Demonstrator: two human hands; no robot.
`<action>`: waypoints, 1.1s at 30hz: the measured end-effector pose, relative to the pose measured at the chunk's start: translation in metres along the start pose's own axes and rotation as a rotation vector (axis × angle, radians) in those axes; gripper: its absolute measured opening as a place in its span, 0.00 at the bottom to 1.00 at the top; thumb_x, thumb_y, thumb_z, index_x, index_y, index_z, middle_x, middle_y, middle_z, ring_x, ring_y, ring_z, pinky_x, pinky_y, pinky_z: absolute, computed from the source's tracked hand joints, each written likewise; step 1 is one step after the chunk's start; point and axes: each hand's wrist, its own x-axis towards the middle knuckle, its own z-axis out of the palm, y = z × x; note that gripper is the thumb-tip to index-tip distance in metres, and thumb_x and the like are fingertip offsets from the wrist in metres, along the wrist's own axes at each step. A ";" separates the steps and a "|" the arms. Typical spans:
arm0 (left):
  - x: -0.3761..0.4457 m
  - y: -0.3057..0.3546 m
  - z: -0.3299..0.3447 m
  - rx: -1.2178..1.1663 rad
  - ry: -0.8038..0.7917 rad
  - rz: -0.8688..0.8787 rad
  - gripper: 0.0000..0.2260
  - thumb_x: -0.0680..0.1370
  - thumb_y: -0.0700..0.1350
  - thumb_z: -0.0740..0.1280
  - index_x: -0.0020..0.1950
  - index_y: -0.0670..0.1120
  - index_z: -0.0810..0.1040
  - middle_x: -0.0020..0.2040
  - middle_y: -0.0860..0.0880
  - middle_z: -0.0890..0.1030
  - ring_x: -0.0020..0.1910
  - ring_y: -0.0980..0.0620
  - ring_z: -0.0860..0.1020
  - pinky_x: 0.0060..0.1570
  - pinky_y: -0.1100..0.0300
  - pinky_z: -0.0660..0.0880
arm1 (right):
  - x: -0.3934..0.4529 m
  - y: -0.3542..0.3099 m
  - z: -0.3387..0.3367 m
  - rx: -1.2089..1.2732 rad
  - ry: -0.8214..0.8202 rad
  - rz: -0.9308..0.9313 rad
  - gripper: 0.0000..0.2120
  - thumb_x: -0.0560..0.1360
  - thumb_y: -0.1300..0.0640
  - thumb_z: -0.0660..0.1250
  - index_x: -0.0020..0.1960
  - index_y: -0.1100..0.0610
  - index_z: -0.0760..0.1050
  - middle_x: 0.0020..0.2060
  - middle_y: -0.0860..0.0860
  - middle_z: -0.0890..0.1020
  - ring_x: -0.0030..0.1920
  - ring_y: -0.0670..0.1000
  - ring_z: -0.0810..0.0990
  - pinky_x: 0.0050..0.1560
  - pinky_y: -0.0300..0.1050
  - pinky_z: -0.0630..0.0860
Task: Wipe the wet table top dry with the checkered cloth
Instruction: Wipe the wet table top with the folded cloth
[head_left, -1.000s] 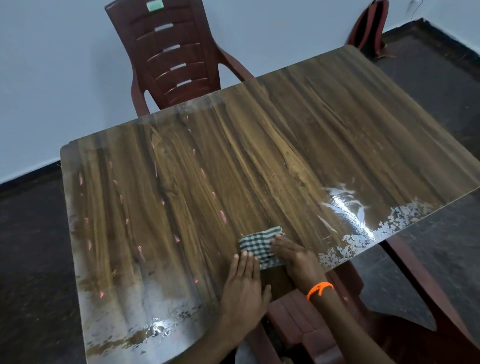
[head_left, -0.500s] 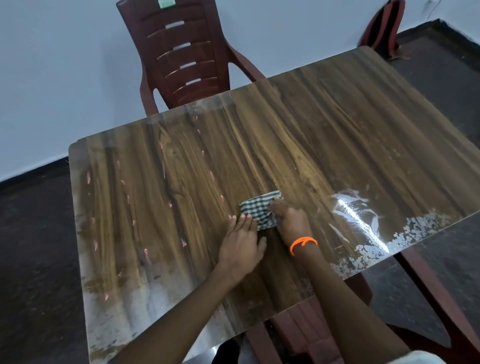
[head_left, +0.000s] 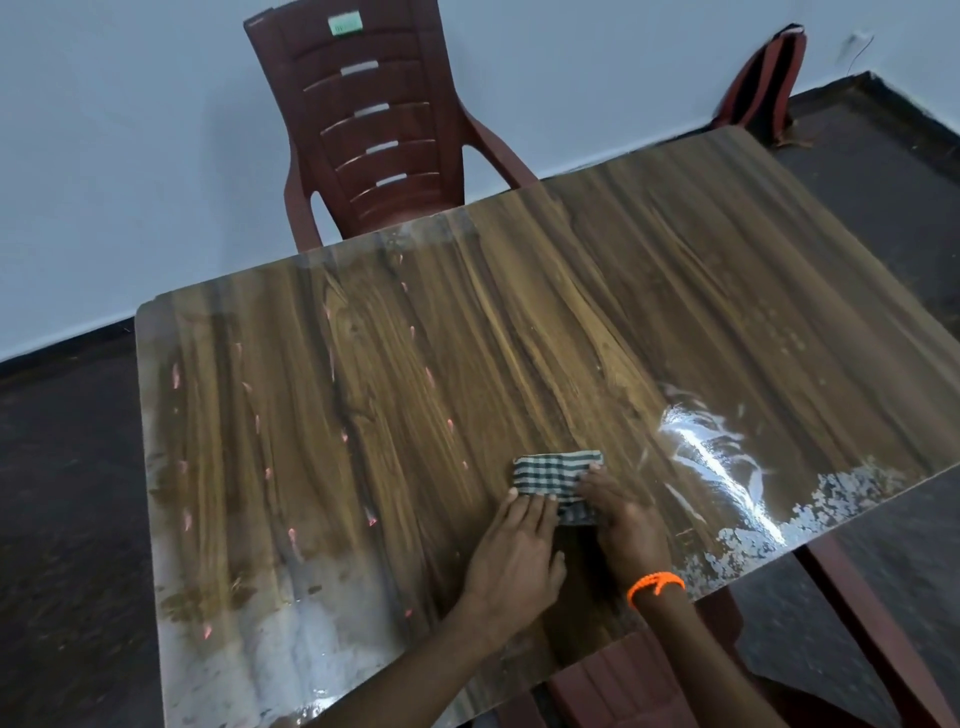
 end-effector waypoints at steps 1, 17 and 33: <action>0.010 0.001 -0.001 0.007 0.001 0.012 0.31 0.79 0.55 0.60 0.77 0.38 0.66 0.73 0.41 0.72 0.73 0.45 0.67 0.79 0.48 0.55 | 0.010 0.005 -0.004 -0.012 0.010 0.016 0.23 0.66 0.72 0.71 0.56 0.52 0.81 0.60 0.46 0.79 0.65 0.42 0.71 0.65 0.37 0.68; -0.010 -0.076 -0.007 0.045 -0.022 -0.029 0.32 0.76 0.58 0.59 0.71 0.36 0.74 0.71 0.40 0.75 0.74 0.44 0.70 0.75 0.48 0.53 | 0.054 -0.037 0.041 0.022 -0.118 -0.229 0.17 0.72 0.65 0.67 0.60 0.55 0.80 0.63 0.49 0.77 0.68 0.46 0.70 0.68 0.41 0.65; 0.073 -0.114 -0.013 -0.018 -0.003 -0.069 0.36 0.79 0.60 0.49 0.79 0.37 0.60 0.80 0.39 0.62 0.81 0.44 0.54 0.80 0.48 0.46 | 0.151 -0.037 0.040 -0.001 -0.027 -0.057 0.19 0.69 0.69 0.66 0.56 0.55 0.82 0.60 0.49 0.80 0.65 0.48 0.73 0.66 0.40 0.67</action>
